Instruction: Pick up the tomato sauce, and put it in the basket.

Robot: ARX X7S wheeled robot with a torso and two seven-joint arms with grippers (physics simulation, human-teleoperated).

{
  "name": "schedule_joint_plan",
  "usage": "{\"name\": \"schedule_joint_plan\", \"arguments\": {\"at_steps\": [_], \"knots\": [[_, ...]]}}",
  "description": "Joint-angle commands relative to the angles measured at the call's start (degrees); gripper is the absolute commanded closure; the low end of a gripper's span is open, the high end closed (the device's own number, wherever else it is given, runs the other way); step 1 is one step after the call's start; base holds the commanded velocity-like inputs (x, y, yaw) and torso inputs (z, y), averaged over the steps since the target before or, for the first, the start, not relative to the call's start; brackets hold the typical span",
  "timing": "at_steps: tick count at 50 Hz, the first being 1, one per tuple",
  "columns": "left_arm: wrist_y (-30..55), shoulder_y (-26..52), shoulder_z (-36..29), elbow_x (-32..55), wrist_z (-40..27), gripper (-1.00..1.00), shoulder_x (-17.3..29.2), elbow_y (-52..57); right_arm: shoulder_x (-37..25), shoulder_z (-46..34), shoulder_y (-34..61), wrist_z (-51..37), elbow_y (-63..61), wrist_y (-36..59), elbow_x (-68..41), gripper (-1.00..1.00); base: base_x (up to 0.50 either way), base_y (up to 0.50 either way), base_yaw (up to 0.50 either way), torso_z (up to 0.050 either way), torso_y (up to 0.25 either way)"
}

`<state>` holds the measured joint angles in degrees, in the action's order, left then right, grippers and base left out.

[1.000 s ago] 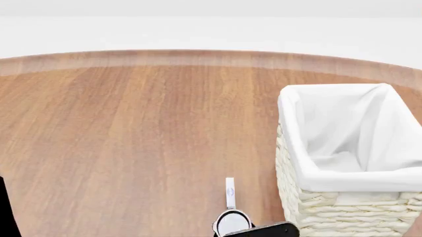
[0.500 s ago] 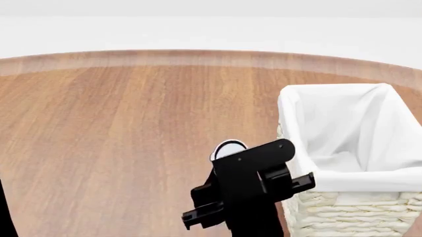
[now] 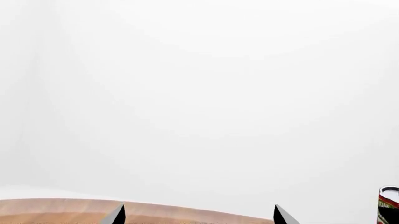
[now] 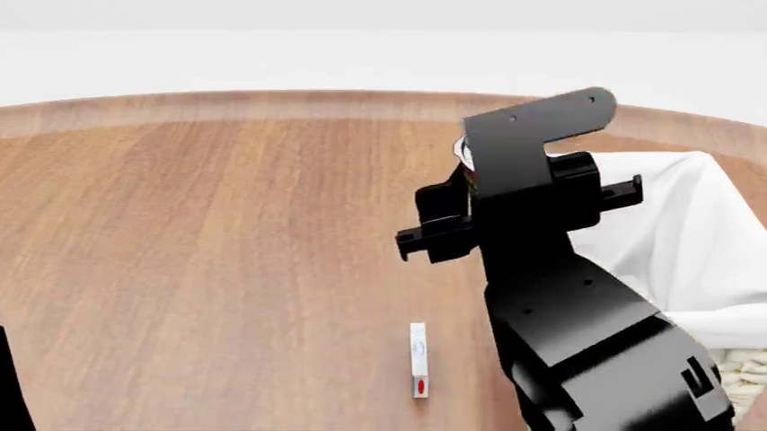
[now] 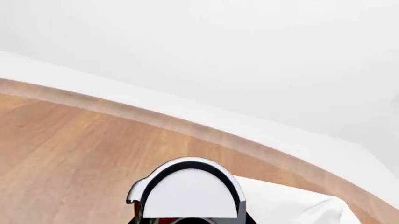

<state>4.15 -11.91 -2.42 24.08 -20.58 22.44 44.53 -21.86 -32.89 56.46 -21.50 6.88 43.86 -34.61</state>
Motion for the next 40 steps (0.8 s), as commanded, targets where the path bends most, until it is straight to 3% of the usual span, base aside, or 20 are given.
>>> {"name": "schedule_joint_plan", "arguments": {"at_steps": [1, 22, 28, 40], "knots": [[-0.57, -0.12, -0.02, 0.01, 0.02, -1.00, 0.07, -0.75, 1.60, 0.36, 9.28, 5.01, 15.19, -1.55, 3.73, 1.00, 0.00, 0.00, 0.00, 0.000, 0.000], [-1.26, -0.27, -1.03, -0.92, -0.16, -1.00, -0.11, -1.61, 4.78, 0.69, 21.22, 11.51, 44.79, -8.57, 7.31, 1.00, 0.00, 0.00, 0.00, 0.000, 0.000], [-1.55, -0.42, -1.49, -1.11, -0.07, -1.00, -0.20, -1.78, 9.83, -0.22, 28.50, 15.57, 67.73, -17.81, 10.52, 1.00, 0.00, 0.00, 0.00, 0.000, 0.000], [-1.53, -0.18, -1.38, -0.87, -0.39, -1.00, 0.00, -2.05, 9.47, 12.07, 28.53, 15.36, 68.09, -11.36, 20.66, 1.00, 0.00, 0.00, 0.00, 0.000, 0.001]]}}
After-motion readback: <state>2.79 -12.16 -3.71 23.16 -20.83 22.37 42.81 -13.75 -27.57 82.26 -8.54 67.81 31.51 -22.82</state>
